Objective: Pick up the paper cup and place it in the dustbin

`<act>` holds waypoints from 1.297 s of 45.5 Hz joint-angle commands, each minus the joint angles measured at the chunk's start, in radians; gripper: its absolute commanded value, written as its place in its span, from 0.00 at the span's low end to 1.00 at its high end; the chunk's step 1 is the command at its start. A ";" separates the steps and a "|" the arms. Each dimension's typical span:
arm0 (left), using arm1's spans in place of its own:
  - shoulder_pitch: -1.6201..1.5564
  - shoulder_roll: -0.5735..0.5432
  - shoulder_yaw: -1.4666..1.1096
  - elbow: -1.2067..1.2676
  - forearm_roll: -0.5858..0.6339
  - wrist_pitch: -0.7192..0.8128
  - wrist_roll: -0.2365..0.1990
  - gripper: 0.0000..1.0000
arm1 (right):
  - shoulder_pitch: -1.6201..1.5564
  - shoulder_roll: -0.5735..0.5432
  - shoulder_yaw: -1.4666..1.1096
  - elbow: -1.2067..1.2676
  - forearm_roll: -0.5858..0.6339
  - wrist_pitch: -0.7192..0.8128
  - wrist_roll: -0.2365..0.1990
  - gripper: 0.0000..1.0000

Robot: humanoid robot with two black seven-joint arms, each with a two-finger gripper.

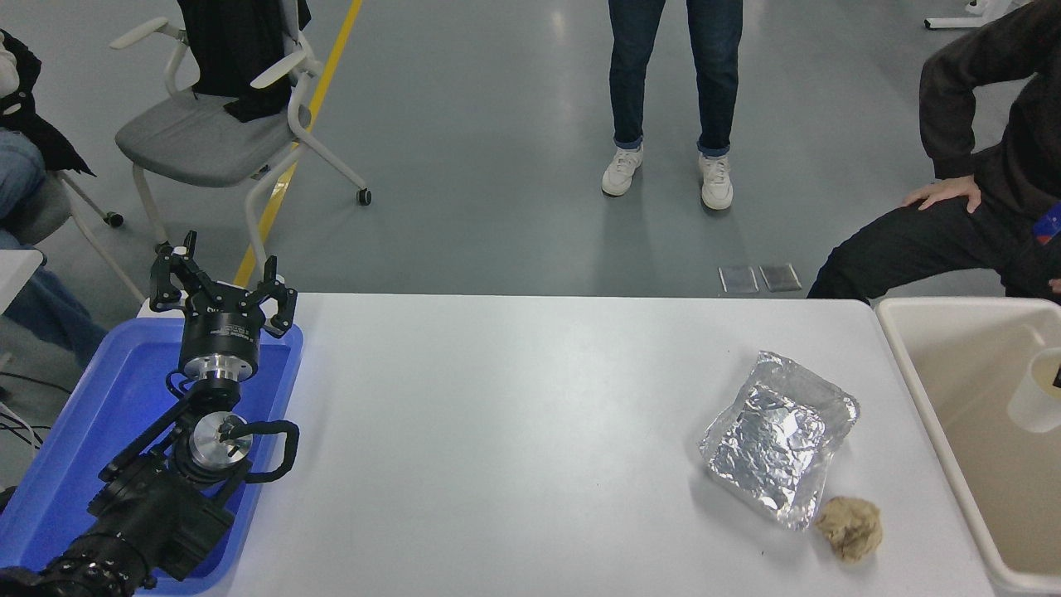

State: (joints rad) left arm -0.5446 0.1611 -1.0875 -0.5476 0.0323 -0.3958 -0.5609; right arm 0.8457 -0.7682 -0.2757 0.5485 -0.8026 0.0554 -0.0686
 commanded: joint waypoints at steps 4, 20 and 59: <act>0.000 0.000 0.000 0.000 0.000 0.000 -0.001 0.99 | -0.120 0.107 0.141 -0.079 0.005 -0.057 0.006 0.00; 0.000 0.000 0.000 0.000 0.000 0.000 -0.001 0.99 | -0.116 0.096 0.142 -0.087 0.026 -0.049 0.012 1.00; -0.002 0.000 0.001 0.000 0.001 0.000 0.001 0.99 | 0.613 -0.034 -0.332 0.530 0.054 0.040 0.010 1.00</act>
State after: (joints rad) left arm -0.5456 0.1607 -1.0866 -0.5476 0.0331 -0.3958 -0.5597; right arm 1.1460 -0.7913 -0.4018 0.8562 -0.7716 0.0485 -0.0583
